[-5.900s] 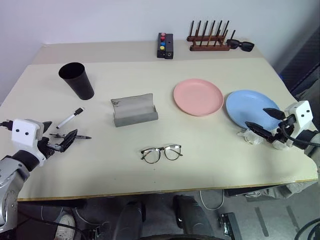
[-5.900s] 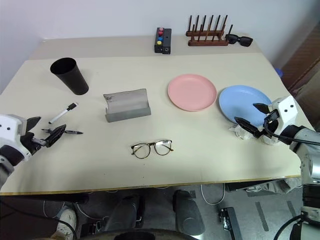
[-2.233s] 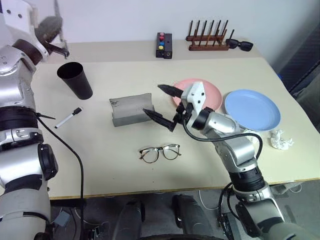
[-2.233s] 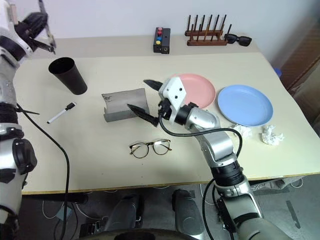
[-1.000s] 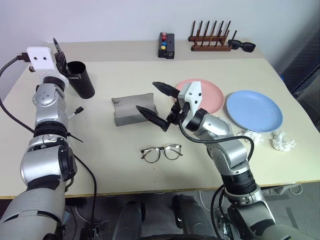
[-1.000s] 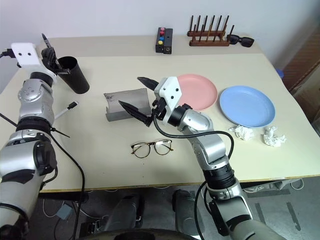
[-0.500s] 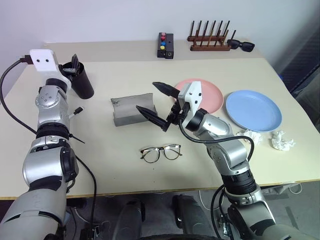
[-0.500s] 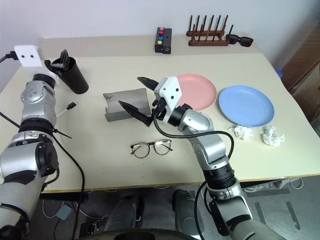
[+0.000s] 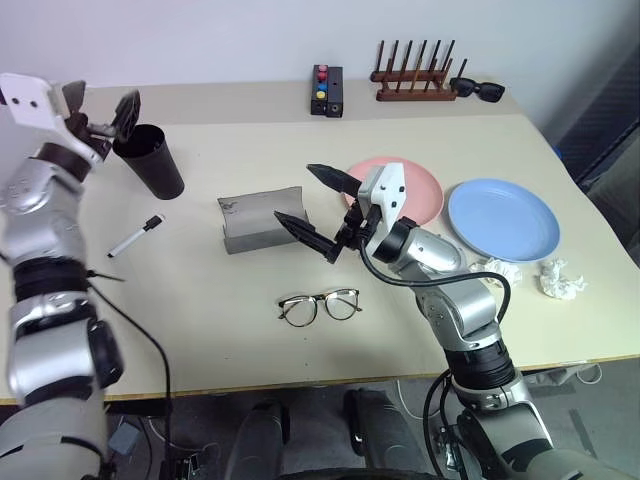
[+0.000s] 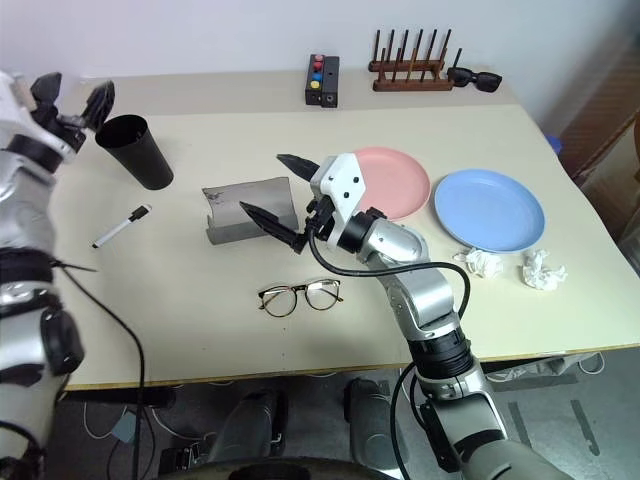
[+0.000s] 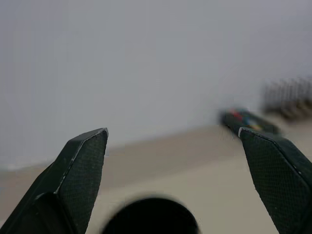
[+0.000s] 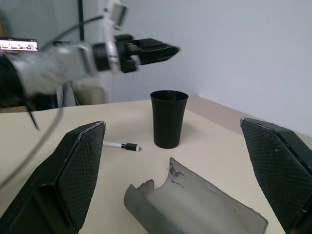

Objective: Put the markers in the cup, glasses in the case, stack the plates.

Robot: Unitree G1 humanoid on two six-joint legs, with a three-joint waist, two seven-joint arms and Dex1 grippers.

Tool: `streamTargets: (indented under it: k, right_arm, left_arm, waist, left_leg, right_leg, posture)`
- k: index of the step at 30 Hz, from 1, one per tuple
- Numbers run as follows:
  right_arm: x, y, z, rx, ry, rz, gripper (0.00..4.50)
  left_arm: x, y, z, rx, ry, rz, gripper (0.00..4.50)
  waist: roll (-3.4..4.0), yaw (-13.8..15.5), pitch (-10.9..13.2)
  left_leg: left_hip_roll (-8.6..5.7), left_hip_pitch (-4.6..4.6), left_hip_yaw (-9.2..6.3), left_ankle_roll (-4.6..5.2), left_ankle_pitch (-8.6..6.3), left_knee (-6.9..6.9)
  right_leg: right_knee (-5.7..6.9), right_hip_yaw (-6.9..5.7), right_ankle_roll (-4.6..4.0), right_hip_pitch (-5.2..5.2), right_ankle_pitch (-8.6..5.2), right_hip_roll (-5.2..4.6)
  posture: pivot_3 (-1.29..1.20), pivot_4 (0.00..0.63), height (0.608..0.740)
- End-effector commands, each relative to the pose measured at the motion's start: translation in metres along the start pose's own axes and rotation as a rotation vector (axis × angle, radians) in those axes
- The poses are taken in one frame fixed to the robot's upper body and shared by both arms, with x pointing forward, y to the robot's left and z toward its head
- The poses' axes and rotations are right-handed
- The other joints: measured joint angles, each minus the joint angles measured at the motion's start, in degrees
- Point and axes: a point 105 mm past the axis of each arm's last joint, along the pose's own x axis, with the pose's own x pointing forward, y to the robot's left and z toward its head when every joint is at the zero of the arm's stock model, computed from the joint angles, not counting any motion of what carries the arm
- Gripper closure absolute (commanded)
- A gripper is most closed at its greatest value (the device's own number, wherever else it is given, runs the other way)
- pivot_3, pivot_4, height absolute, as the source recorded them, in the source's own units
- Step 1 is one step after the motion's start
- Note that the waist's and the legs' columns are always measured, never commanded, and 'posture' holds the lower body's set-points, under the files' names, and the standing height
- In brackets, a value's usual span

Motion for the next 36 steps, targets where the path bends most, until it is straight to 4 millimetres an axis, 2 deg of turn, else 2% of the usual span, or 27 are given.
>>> streamTargets:
  k: [1,3,6,10,14,17,25,28,29,30,35,36]
  right_arm:
    - [0.001,0.003,0.013,-0.025,-0.046,0.016,0.0]
    - [0.002,0.003,0.013,-0.023,-0.047,0.019,0.0]
    - [0.002,0.003,0.012,-0.021,-0.046,0.023,0.0]
    - [0.004,0.005,0.01,-0.016,-0.042,0.038,0.0]
    - [0.005,0.011,0.009,-0.014,-0.028,0.075,0.0]
    - [0.003,0.018,0.009,-0.007,-0.014,0.119,0.0]
    - [-0.002,0.018,0.007,-0.004,0.003,0.102,0.0]
    - [-0.004,0.019,0.007,-0.004,0.004,0.093,0.0]
    - [-0.004,0.019,0.007,-0.005,0.005,0.09,0.0]
    - [-0.005,0.019,0.007,-0.005,0.006,0.088,0.0]
    - [-0.006,0.019,0.006,-0.002,0.011,0.084,0.0]
    - [-0.006,0.019,0.006,-0.001,0.011,0.084,0.0]
  left_arm:
    - [-0.018,-0.02,-0.015,0.055,0.218,-0.178,0.09]
    - [-0.029,-0.025,-0.028,0.069,0.329,-0.225,0.09]
    - [-0.036,-0.024,-0.038,0.044,0.42,-0.226,0.09]
    - [-0.04,0.001,-0.075,0.155,0.677,-0.109,0.09]
    - [-0.033,0.009,-0.089,0.176,0.755,-0.106,0.09]
    - [-0.042,0.018,-0.109,0.272,0.912,-0.112,0.09]
    - [-0.042,0.002,-0.13,0.175,0.988,-0.248,0.09]
    - [-0.045,-0.001,-0.136,0.114,1.013,-0.245,0.84]
    - [-0.045,-0.002,-0.137,0.098,1.015,-0.244,1.44]
    - [-0.045,-0.002,-0.138,0.09,1.016,-0.244,1.79]
    - [-0.044,-0.003,-0.137,0.036,0.986,-0.231,4.27]
    - [-0.044,-0.003,-0.137,0.037,0.986,-0.232,4.44]
  waist:
    - [0.02,-0.1,0.0]
    - [0.03,0.1,0.0]
    - [0.01,0.7,0.0]
    - [0.02,0.8,0.0]
    - [0.01,0.7,0.0]
    - [0.01,0.7,0.0]
    - [0.0,0.8,0.0]
    - [0.01,0.9,0.0]
    - [0.03,0.9,0.0]
    - [0.04,0.9,0.0]
    - [0.07,0.8,0.0]
    - [0.07,0.8,0.0]
  left_leg:
    - [0.0,0.02,0.01,0.0,0.0,0.0]
    - [0.04,0.04,0.0,0.0,0.0,0.0]
    - [0.08,0.03,-0.03,0.0,0.0,0.01]
    - [0.06,0.04,-0.04,0.0,0.0,0.01]
    - [0.06,0.02,-0.03,0.0,0.0,0.01]
    - [0.06,0.0,-0.03,0.0,0.0,-0.01]
    - [0.04,-0.01,-0.02,0.0,0.0,0.0]
    - [0.01,0.01,0.01,0.0,0.0,0.01]
    - [0.0,0.01,0.0,0.0,0.0,0.01]
    - [0.0,0.03,-0.01,0.0,0.0,0.01]
    - [0.02,0.12,-0.06,0.0,0.01,0.03]
    - [0.04,0.13,-0.07,0.0,0.01,0.04]
  right_leg:
    - [0.0,0.0,-0.01,0.01,-0.01,-0.01]
    - [0.0,0.0,-0.06,0.03,-0.04,0.02]
    - [-0.01,-0.03,-0.28,0.02,-0.17,0.07]
    - [0.0,-0.05,-0.31,0.02,-0.21,0.08]
    - [-0.01,-0.05,-0.15,0.01,-0.13,0.14]
    - [-0.02,-0.05,-0.14,-0.01,-0.13,0.15]
    - [-0.01,-0.06,-0.12,-0.01,-0.15,0.11]
    - [-0.01,-0.04,-0.1,0.01,-0.16,0.05]
    - [0.01,-0.05,-0.09,0.01,-0.16,0.05]
    - [0.01,-0.05,-0.09,0.03,-0.16,0.05]
    - [0.07,-0.05,-0.09,0.1,-0.17,0.11]
    - [0.08,-0.05,-0.09,0.1,-0.17,0.13]
  posture:
    - [0.0,0.15,0.735]
    - [0.0,0.15,0.735]
    - [0.0,0.15,0.735]
    - [0.0,0.15,0.735]
    - [0.0,0.15,0.735]
    - [0.0,0.15,0.735]
    - [0.0,0.15,0.735]
    - [0.0,0.15,0.735]
    - [0.0,0.15,0.735]
    - [0.0,0.15,0.735]
    - [0.0,0.15,0.735]
    - [0.0,0.15,0.735]
